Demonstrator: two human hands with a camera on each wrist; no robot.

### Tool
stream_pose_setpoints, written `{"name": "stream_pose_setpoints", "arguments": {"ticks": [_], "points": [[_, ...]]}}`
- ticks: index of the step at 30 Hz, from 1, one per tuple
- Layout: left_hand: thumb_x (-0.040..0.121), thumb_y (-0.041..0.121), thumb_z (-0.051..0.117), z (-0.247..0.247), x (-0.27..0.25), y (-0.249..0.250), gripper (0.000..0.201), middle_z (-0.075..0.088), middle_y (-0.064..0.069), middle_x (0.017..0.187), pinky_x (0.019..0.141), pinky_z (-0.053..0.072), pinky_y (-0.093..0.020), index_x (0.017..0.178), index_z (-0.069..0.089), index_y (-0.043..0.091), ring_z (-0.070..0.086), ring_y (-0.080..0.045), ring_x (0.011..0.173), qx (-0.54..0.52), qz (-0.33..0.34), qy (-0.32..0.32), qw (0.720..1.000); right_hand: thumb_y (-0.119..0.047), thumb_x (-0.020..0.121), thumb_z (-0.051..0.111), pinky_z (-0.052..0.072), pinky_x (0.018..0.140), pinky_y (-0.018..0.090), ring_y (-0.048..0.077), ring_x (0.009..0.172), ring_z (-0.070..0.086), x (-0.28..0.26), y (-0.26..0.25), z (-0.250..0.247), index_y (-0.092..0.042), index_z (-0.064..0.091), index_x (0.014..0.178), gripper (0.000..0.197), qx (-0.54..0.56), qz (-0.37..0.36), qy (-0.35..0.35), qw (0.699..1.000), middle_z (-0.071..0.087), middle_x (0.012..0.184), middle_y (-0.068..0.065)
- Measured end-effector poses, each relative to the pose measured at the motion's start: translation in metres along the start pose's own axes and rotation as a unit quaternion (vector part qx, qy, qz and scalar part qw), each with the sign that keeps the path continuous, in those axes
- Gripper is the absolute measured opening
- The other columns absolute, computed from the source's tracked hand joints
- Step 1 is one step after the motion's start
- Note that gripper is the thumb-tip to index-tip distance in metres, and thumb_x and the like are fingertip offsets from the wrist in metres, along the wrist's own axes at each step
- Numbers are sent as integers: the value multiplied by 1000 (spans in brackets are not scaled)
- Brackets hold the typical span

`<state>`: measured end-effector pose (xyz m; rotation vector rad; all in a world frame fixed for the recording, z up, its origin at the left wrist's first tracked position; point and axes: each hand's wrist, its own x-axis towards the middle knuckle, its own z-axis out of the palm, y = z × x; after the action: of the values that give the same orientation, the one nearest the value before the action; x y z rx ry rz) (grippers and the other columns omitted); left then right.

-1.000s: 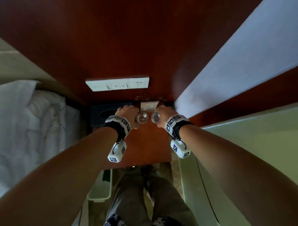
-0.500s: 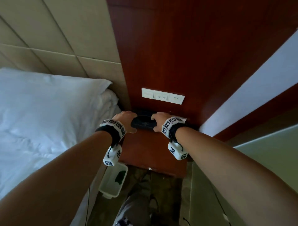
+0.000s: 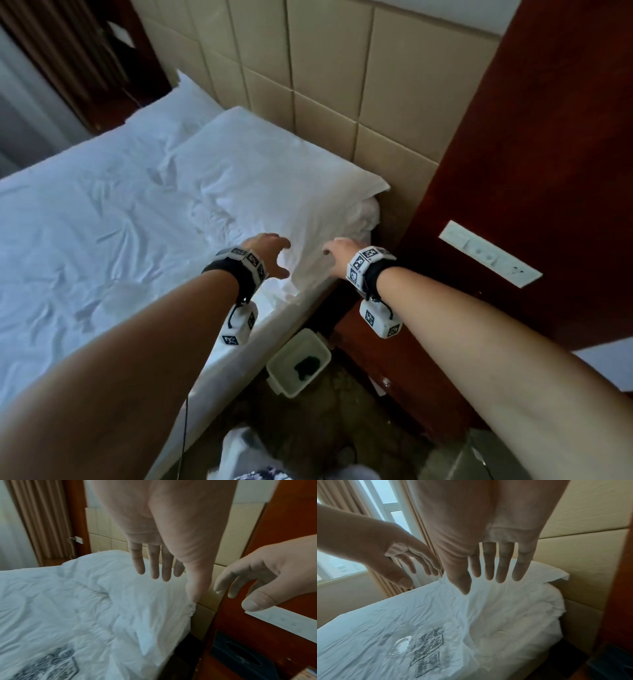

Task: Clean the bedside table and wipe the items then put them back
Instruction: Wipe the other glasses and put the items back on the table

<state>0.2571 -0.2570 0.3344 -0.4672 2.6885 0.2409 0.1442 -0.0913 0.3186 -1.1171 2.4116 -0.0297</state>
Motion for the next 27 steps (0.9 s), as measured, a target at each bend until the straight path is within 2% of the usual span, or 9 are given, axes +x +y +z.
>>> {"name": "stream_pose_setpoints", "arguments": {"ticks": [4,7,10,17,21,27], "points": [[81,45,73,13,-15,-75,70,54,1,134,93,45,-35,141,44,22,51,-21,123,-25,-34,-5,999,-23,81,69,49,91,33,27,115,58,36,-70,7,-22,51,136,58,0,-16,-37,999,53,137,4],[80,45,73,19,-21,-133,70,55,1,133,92,45,-35,140,45,23,53,-21,122,-43,-48,-9,998,-26,86,67,46,96,35,26,120,53,67,-120,15,-20,48,137,55,-11,-47,-50,998,51,138,4],[79,46,74,25,-24,-193,71,56,1,133,95,48,-36,140,46,23,55,-22,120,-56,-52,-15,997,-28,89,65,44,95,36,27,122,51,97,-171,24,-17,46,139,55,-11,-59,-66,996,48,139,6],[75,46,78,59,-38,-324,74,59,-3,130,96,48,-34,138,49,19,57,-24,117,-115,-82,-49,989,-25,87,67,44,100,36,26,124,52,157,-278,59,-18,47,139,56,-12,-62,-109,992,49,141,6],[79,41,77,92,-46,-379,72,57,-5,133,99,42,-32,139,47,15,54,-23,121,-140,-118,-54,982,-25,86,68,44,98,34,27,121,54,185,-326,81,-16,47,139,57,-29,-76,-135,988,51,138,8],[79,41,76,143,-41,-438,74,54,-4,134,98,44,-37,142,43,17,52,-24,122,-159,-158,-80,971,-23,85,68,49,95,35,27,116,58,231,-371,125,-20,48,137,55,-49,-105,-176,977,53,138,7]]}}
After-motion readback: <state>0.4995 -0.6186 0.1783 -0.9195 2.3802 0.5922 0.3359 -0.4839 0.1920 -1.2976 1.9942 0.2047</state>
